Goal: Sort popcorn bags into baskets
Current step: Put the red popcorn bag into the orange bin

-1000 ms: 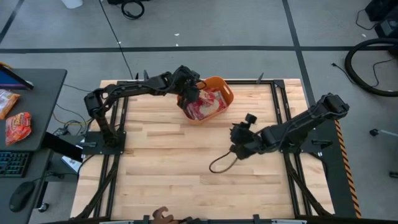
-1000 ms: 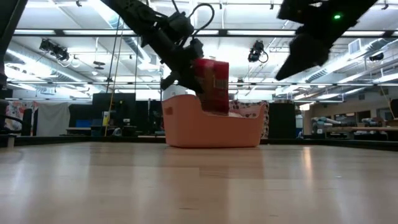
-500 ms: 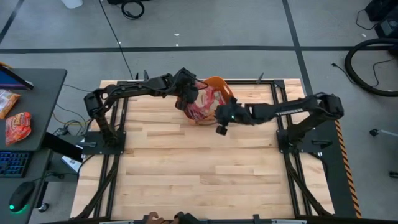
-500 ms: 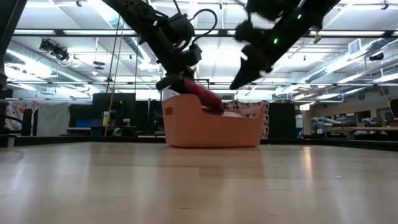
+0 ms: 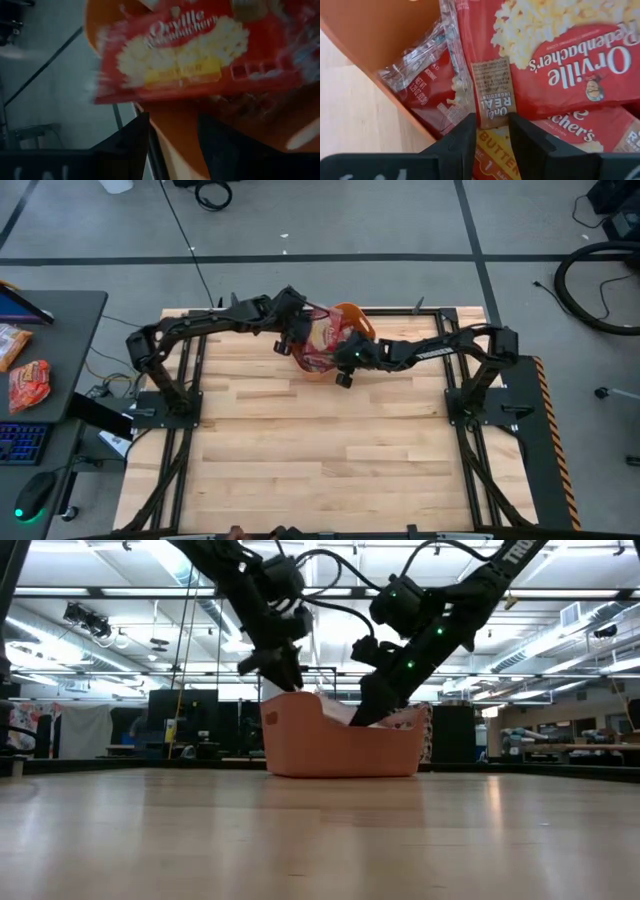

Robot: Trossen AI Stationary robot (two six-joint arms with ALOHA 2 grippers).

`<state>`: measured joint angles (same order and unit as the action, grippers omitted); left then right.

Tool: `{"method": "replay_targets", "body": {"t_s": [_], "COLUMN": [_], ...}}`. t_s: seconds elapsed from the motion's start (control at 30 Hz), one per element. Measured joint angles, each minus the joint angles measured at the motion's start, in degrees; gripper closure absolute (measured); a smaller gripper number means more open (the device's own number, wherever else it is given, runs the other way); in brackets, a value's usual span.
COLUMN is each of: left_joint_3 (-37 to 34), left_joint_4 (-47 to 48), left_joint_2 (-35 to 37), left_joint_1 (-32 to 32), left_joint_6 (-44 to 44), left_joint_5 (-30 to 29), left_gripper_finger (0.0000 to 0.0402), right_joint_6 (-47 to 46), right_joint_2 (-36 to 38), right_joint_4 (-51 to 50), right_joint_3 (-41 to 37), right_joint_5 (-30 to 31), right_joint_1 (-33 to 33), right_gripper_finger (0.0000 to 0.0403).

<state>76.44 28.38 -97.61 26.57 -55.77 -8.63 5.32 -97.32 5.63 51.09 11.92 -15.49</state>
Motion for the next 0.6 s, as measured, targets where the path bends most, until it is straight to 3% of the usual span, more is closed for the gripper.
{"method": "replay_targets", "body": {"t_s": [0.2,0.37,0.47,0.6], "left_joint_3": [0.09,0.16,0.15,0.15], "left_joint_4": [0.34,0.22,3.01,6.81], "left_joint_2": [5.02,7.68,7.94,8.01], "left_joint_1": [-1.13,-2.77,-3.62,-4.47], "left_joint_6": [4.34,13.34,17.78,20.40], "left_joint_5": [1.47,1.69,1.74,6.08], "left_gripper_finger": [0.0235,0.0235,0.0235,0.0235], "right_joint_6": [-0.35,-2.39,-2.74,-1.90], "right_joint_2": [-0.11,0.33,1.77,2.75], "right_joint_4": [7.37,11.25,8.61,3.81], "right_joint_3": [-0.11,-0.11,-0.09,-0.09], "right_joint_5": [-4.02,-9.51,-7.67,0.21], "right_joint_1": [-0.04,0.37,0.98,1.45], "right_gripper_finger": [0.0282,0.0282,0.0282,0.0282]}}
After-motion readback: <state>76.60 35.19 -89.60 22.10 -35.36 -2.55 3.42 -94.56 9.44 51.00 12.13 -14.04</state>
